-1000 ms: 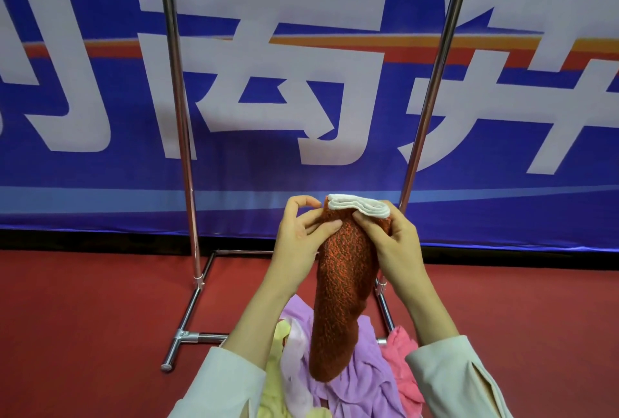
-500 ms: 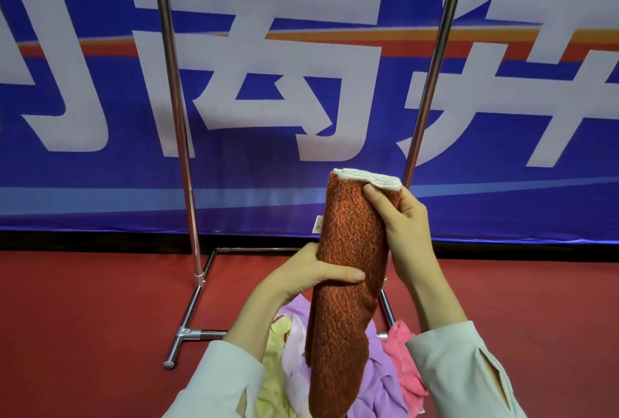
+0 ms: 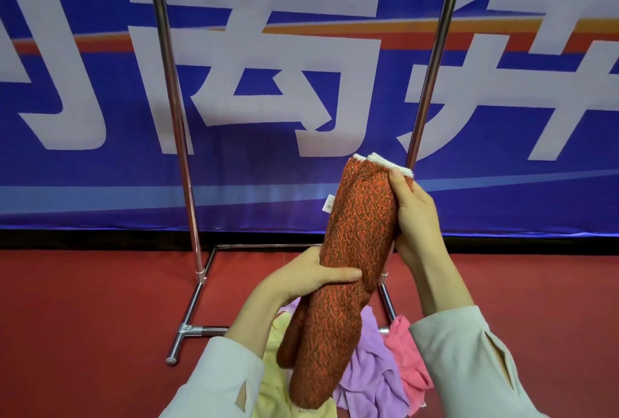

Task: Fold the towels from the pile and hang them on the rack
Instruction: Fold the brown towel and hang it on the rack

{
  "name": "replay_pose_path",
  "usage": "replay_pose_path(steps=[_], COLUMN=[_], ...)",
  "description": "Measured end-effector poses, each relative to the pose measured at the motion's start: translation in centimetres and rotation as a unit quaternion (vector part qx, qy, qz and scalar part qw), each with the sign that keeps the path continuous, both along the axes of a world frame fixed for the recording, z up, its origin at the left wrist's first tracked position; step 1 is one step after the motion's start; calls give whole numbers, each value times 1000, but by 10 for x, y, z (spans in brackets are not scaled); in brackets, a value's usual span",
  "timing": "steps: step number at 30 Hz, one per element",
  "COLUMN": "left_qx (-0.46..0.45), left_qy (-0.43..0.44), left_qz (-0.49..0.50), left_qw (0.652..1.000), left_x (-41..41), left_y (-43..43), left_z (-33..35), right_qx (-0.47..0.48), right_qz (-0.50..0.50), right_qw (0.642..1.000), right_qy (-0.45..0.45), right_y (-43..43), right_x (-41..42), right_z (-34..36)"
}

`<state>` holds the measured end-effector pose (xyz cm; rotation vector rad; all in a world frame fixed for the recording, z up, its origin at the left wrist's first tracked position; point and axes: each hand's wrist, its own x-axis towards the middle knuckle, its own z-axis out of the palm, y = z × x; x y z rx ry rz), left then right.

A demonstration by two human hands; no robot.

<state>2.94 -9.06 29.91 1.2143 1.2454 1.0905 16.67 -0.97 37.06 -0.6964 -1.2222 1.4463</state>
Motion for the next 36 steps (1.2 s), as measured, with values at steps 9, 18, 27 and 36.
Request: replay_pose_path(steps=[9,18,27,36], left_qx=[82,142,117,79], left_qy=[-137,-313,-259,-154], left_qz=[168,249,271,375], left_qw=[973,906,920,911], left_x=[4,6,0,-8], left_y=[10,11,6,7], left_z=[10,25,29,23], right_qx=[-86,18,-35,5], right_qz=[89,157,285,322], right_qw=[981,962,951,896], right_qy=[-148,-220,-117,-307], right_y=[-2,-18,-15,-13], right_x=[-13,-17,-7,0], right_z=[-25,-42,-46,-52])
